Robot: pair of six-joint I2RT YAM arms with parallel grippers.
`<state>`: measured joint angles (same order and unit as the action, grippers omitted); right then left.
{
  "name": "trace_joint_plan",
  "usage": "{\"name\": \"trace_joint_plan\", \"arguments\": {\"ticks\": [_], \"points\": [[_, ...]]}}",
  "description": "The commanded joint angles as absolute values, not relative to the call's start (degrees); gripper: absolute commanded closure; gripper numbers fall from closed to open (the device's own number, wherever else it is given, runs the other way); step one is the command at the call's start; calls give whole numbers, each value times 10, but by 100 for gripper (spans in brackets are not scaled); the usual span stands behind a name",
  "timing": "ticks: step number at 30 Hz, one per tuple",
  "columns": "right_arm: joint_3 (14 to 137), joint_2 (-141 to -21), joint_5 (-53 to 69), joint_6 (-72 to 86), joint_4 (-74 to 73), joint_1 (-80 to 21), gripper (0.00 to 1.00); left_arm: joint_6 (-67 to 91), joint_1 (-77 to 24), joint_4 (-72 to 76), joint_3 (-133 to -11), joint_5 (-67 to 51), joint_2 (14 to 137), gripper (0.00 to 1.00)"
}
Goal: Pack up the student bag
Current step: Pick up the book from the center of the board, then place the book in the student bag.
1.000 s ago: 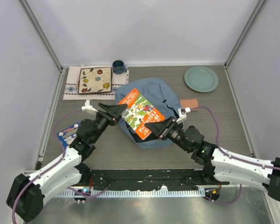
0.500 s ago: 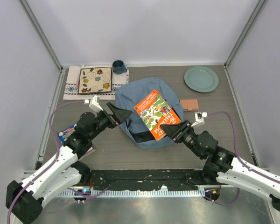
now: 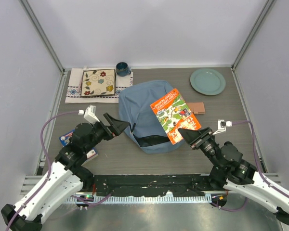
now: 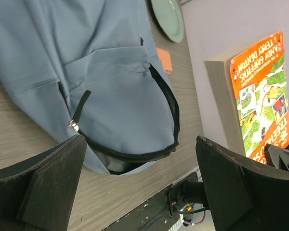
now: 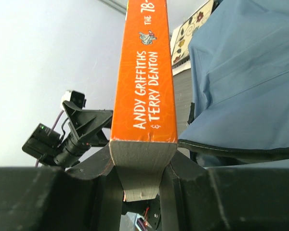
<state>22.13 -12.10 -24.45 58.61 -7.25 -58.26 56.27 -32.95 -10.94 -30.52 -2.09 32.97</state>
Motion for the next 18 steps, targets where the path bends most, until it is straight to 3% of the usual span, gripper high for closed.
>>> {"name": "trace_joint_plan", "arguments": {"ticks": [1,7,18], "points": [[253,-90,-291,578,-69,-581,99,552,-330,-191,-327,32,289,0],[295,-122,-302,567,-132,-580,99,538,-330,-275,-355,67,269,0],[330,-144,-309,597,-166,-581,99,482,-330,-392,-439,29,364,0]]}}
